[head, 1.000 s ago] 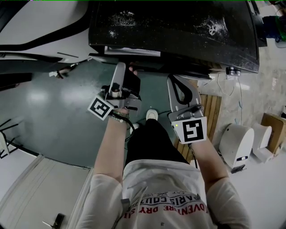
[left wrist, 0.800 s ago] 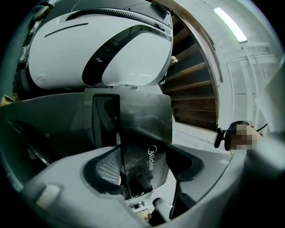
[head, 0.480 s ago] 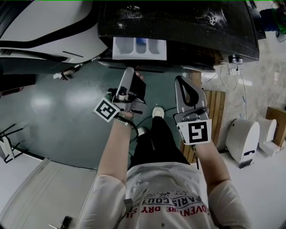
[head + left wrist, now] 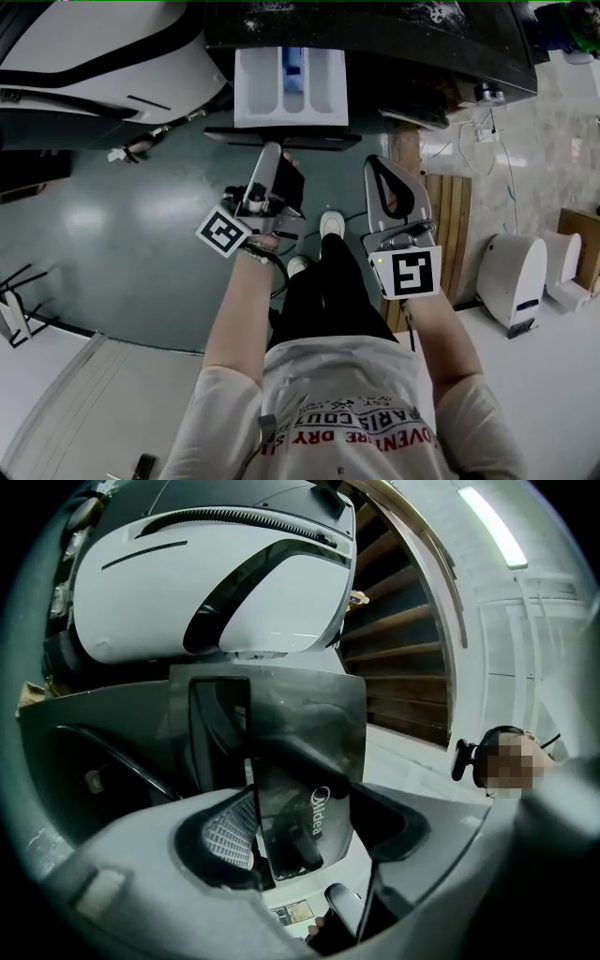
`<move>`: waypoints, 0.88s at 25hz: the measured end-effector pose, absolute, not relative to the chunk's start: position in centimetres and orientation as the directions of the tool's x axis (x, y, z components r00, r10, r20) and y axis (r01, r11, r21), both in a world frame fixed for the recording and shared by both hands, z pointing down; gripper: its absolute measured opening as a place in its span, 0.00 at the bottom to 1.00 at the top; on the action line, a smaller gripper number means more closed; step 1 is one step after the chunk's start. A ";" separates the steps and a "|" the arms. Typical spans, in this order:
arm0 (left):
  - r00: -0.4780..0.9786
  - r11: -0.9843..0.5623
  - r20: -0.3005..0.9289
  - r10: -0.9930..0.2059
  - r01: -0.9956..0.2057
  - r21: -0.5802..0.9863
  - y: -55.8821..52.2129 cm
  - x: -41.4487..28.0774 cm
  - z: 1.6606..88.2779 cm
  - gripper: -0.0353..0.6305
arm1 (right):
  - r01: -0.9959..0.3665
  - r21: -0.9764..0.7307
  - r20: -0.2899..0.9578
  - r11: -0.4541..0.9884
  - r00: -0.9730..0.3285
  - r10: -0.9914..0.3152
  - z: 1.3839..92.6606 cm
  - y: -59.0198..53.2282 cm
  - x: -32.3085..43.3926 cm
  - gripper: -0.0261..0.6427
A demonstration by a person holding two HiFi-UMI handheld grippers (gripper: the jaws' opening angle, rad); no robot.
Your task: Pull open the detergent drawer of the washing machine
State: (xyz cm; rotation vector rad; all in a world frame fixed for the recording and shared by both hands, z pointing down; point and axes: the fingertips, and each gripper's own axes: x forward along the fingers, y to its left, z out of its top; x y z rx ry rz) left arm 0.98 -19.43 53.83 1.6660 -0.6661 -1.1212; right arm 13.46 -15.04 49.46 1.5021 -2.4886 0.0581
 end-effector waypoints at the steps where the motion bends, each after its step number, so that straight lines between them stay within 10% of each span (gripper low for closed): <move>1: 0.426 -0.370 -0.366 -0.827 0.078 0.926 -19.2 1.0 53.8 0.52 | -0.878 0.089 0.219 0.470 -0.443 -0.869 49.5 -14.7 13.4 0.04; 10: 0.442 -0.373 -0.371 -0.816 0.086 0.924 -17.1 0.8 54.2 0.51 | -0.888 0.088 0.234 0.452 -0.423 -0.875 50.2 -12.4 13.2 0.04; 22: 0.463 -0.207 -0.174 -0.869 -0.020 0.978 -15.6 0.0 56.8 0.23 | -0.890 0.109 0.242 0.442 -0.408 -0.881 50.1 -11.2 13.9 0.04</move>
